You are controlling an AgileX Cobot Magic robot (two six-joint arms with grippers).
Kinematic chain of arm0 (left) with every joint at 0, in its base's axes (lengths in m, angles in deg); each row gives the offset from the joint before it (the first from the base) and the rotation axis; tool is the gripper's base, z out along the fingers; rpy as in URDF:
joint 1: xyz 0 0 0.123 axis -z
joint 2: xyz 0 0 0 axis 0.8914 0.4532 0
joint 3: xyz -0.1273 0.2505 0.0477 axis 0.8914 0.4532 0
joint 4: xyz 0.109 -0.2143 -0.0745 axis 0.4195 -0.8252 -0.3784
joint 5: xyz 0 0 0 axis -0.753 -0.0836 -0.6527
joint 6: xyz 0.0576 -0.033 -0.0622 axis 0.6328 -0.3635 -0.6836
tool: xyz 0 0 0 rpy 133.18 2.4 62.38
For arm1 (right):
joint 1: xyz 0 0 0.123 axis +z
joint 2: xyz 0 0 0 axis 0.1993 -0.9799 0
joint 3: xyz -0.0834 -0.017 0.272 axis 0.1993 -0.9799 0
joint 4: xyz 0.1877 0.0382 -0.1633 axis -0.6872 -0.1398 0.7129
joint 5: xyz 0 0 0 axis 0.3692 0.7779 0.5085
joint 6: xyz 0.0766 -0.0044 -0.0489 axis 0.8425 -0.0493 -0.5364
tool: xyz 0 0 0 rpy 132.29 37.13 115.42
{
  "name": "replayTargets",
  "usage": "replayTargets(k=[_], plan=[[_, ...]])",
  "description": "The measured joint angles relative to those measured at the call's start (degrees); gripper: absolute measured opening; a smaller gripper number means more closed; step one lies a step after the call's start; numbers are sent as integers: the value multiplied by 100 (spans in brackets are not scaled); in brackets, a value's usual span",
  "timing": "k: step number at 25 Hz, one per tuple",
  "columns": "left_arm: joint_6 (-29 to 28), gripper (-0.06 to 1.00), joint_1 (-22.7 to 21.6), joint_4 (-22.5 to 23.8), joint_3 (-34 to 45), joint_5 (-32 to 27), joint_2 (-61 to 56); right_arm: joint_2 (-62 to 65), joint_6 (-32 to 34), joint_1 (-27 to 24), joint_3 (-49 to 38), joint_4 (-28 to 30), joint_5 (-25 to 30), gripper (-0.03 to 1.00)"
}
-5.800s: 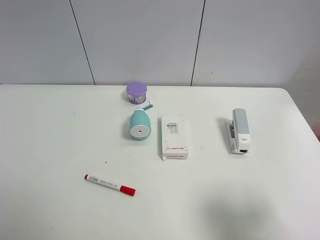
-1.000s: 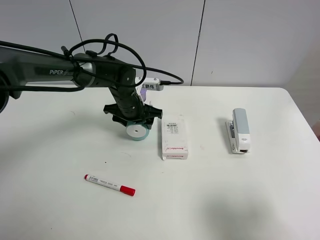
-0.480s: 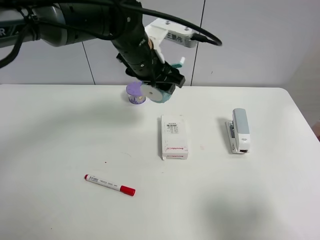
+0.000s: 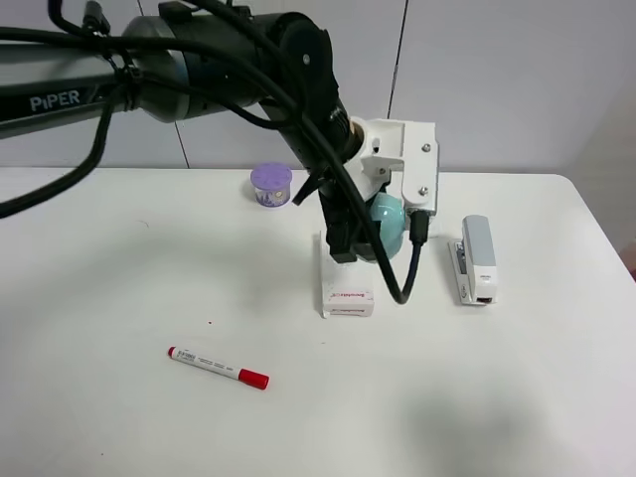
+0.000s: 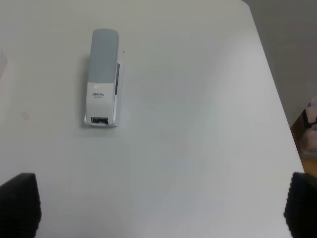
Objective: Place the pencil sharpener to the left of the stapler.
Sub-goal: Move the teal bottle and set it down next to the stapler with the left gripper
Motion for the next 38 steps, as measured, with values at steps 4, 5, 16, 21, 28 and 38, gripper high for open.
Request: replayTargets(k=[4,5,16,21,28,38], plan=[[164,68,0,-16,-174,-53,306,0,0,0,0,0,0,99],[178,68,0,-1,-303,-100,425,0,0,0,0,0,0,99],[-21,68,0,3,-2477,-897,2020,0,0,0,0,0,0,99],[-722,68,0,3,-3094,-936,2519,0,0,0,0,0,0,99],[-820,68,-18,3,-3142,-986,2740,0,0,0,0,0,0,99],[-820,68,59,3,-3147,-761,2780,0,0,0,0,0,0,99]])
